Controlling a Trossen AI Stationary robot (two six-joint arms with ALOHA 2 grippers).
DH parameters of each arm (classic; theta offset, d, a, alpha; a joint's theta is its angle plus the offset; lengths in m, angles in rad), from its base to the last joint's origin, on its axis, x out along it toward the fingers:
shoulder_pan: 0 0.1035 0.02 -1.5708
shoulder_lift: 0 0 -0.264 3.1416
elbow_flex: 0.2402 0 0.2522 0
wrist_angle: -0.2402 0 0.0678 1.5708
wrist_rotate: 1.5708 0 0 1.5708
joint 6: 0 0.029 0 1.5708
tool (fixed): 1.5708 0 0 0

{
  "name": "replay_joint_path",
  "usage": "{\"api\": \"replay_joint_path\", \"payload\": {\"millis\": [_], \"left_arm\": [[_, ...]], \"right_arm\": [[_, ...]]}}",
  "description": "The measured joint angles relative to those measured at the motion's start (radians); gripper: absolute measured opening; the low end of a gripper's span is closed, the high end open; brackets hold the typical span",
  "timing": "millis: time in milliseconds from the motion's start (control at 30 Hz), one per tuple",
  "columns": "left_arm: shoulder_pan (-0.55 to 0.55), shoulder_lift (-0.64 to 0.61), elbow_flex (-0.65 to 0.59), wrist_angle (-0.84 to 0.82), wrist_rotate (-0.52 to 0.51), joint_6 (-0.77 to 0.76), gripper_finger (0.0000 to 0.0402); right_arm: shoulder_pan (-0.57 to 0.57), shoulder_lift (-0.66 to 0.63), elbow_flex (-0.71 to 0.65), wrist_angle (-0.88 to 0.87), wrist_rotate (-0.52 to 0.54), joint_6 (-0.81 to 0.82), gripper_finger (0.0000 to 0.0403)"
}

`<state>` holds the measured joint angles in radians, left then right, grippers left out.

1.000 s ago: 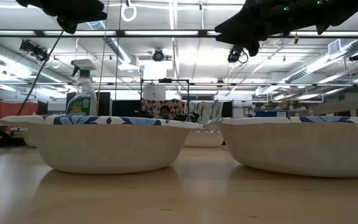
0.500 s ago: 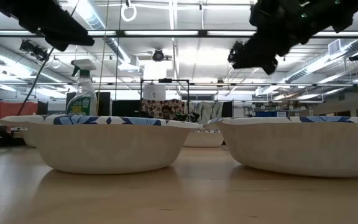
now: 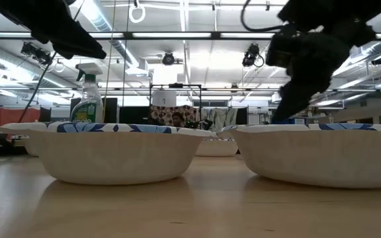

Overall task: Nest bowls inside each other
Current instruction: Stack the white bowl on top of the white bowl

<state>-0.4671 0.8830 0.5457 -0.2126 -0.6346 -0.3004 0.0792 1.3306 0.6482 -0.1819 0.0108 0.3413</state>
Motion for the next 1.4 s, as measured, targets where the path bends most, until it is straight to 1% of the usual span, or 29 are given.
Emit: {"api": "replay_joint_path", "payload": {"millis": [100, 200, 267, 333, 400, 433, 500, 667, 800, 900, 1133, 1300, 1400], "left_arm": [[0.029, 0.001, 0.000, 0.004, 0.000, 0.000, 0.0155], [0.048, 0.001, 0.000, 0.006, 0.000, 0.000, 0.0155], [0.050, 0.001, 0.000, 0.006, 0.000, 0.000, 0.0155], [0.047, 0.001, 0.000, 0.006, 0.001, -0.001, 0.0155], [0.037, 0.001, 0.000, 0.006, 0.001, -0.004, 0.0155], [0.031, 0.001, 0.000, 0.006, 0.003, -0.004, 0.0155], [0.020, 0.001, 0.000, 0.006, 0.004, -0.004, 0.0155], [0.007, 0.001, 0.000, 0.005, 0.004, -0.003, 0.0155], [0.007, 0.001, 0.000, -0.002, 0.004, -0.003, 0.0155], [0.007, 0.001, 0.000, -0.003, 0.004, 0.000, 0.0155], [-0.002, 0.001, 0.000, -0.004, 0.009, 0.000, 0.0155], [-0.015, 0.001, -0.001, -0.008, 0.008, 0.000, 0.0155], [-0.027, 0.001, -0.001, -0.016, 0.009, 0.000, 0.0155]], "right_arm": [[-0.009, 0.104, 0.096, 0.002, 0.044, -0.094, 0.0285], [-0.021, 0.219, 0.208, -0.004, 0.052, -0.208, 0.0282], [-0.038, 0.286, 0.279, -0.039, 0.062, -0.274, 0.0276], [-0.059, 0.332, 0.349, -0.107, 0.129, -0.340, 0.0269], [-0.079, 0.367, 0.407, -0.184, 0.227, -0.398, 0.0264], [-0.087, 0.380, 0.431, -0.209, 0.272, -0.422, 0.0262], [-0.100, 0.403, 0.471, -0.229, 0.329, -0.473, 0.0261], [-0.121, 0.456, 0.493, -0.206, 0.437, -0.605, 0.0263], [-0.173, 0.504, 0.493, -0.200, 0.440, -0.626, 0.0263], [-0.208, 0.531, 0.493, -0.197, 0.502, -0.619, 0.0260], [-0.286, 0.534, 0.492, -0.179, 0.484, -0.586, 0.0247], [-0.327, 0.534, 0.492, -0.178, 0.398, -0.630, 0.0238], [-0.344, 0.534, 0.492, -0.178, 0.368, -0.641, 0.0236]]}}
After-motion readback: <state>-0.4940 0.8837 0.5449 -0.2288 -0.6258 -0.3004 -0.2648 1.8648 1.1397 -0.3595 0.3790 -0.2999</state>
